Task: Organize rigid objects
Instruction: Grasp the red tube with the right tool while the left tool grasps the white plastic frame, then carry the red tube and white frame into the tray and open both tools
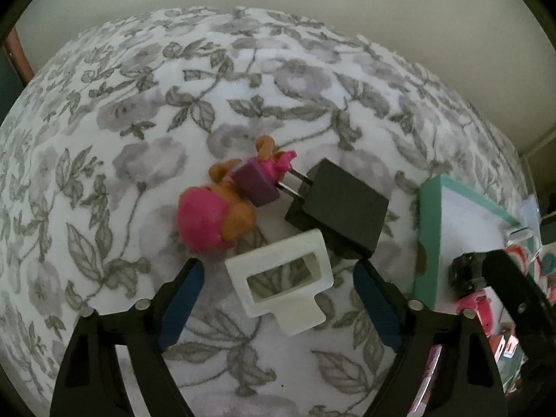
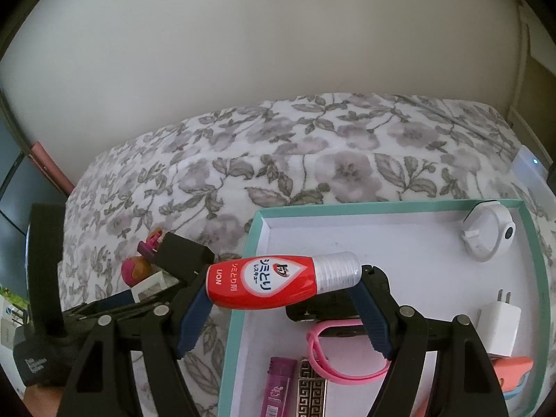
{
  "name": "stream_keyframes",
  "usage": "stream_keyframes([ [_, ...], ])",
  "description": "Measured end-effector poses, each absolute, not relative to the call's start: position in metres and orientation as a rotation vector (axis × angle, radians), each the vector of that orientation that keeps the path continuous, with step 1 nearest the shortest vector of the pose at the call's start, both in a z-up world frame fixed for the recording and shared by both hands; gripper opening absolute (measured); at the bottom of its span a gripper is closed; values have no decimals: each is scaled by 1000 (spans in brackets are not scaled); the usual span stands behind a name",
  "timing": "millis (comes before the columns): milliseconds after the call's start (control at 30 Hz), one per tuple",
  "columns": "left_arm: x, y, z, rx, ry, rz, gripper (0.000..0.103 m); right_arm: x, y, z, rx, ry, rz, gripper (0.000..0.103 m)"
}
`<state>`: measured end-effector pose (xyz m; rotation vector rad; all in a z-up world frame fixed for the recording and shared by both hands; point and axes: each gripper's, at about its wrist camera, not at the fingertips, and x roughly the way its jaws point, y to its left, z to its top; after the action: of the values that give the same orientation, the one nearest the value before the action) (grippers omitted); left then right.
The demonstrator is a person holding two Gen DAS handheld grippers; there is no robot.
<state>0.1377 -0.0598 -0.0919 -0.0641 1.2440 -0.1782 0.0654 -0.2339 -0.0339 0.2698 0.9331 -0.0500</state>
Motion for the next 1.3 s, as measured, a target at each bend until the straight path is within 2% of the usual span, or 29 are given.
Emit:
stream_keyframes([
  [33,138,-60,-94,-69,1251,-180,77,65,-234,-34,270,933,-50,79],
  [100,137,-60,-93,-58,1248,-166,71,65,-233,-34,269,932,-51,79],
  [133,136,-59,-92,-58,1245,-164,65,65,-233,-34,269,932,-50,79],
  [200,136,-58,-91,-67,1245,-164,61,65,-233,-34,270,933,-52,79],
  [467,129,-46,-78,-123,1247,-175,60,62,-234,-31,271,931,-54,79],
  [767,108,-47,-28,-147,1148,-212,60,48,-247,-12,292,888,-69,79],
  [1000,104,-79,-2,-135,1092,-269,60,31,-268,-4,288,883,-123,79],
  [1300,88,-123,-3,-81,1116,-356,60,14,-304,-7,296,905,-226,79],
])
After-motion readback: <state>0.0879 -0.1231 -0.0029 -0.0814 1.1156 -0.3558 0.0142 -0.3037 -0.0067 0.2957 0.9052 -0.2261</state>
